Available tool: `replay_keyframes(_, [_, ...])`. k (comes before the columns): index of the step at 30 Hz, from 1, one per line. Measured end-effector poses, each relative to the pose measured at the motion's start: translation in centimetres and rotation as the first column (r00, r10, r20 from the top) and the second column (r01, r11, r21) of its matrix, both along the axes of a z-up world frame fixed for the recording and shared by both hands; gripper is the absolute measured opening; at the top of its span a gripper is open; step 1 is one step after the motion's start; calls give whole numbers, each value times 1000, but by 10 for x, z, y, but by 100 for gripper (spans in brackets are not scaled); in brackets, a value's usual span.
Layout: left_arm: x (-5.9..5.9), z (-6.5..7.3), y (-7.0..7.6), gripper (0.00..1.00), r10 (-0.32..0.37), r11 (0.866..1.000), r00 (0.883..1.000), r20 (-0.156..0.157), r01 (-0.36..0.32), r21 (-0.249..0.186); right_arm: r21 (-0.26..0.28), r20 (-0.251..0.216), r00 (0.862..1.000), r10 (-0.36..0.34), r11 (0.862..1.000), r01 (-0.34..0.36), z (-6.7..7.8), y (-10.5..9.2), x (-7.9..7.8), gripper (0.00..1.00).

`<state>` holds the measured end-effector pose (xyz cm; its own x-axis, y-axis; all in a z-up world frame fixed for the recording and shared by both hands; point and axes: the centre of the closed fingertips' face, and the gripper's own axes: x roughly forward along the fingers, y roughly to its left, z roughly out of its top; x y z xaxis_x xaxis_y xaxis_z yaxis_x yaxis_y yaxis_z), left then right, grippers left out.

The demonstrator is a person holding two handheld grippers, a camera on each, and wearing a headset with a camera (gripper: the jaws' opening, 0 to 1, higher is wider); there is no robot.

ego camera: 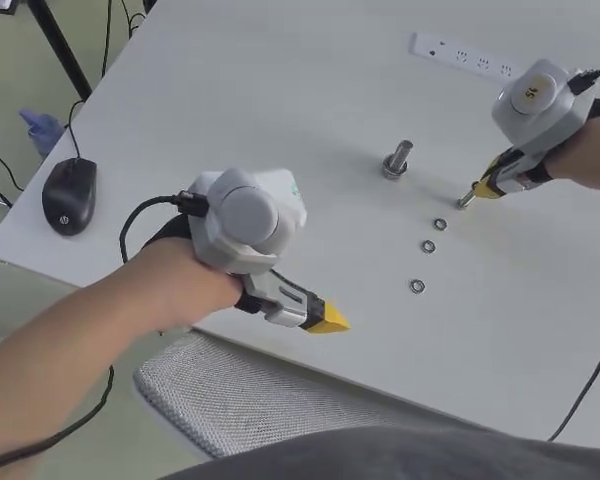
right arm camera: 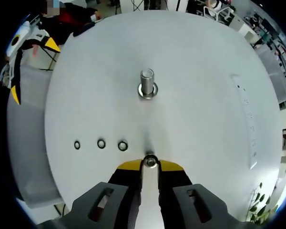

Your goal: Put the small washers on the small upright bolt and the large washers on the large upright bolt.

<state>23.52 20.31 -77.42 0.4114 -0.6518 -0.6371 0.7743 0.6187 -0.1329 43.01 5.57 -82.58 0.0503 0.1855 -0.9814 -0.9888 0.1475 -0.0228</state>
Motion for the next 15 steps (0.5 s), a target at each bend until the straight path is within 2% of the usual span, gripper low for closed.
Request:
replay_keyframes(4, [-1, -3, 3, 92, 2, 1000, 1000, -8, -2, 6, -17, 7, 1000, 21, 1000, -21, -5, -1, 1, 12])
replay_keyframes(15, [-5, -7, 6, 89, -3, 1000, 1000, -24, 3, 12, -29, 10, 1000, 18, 999, -18, -24, -3, 1, 12])
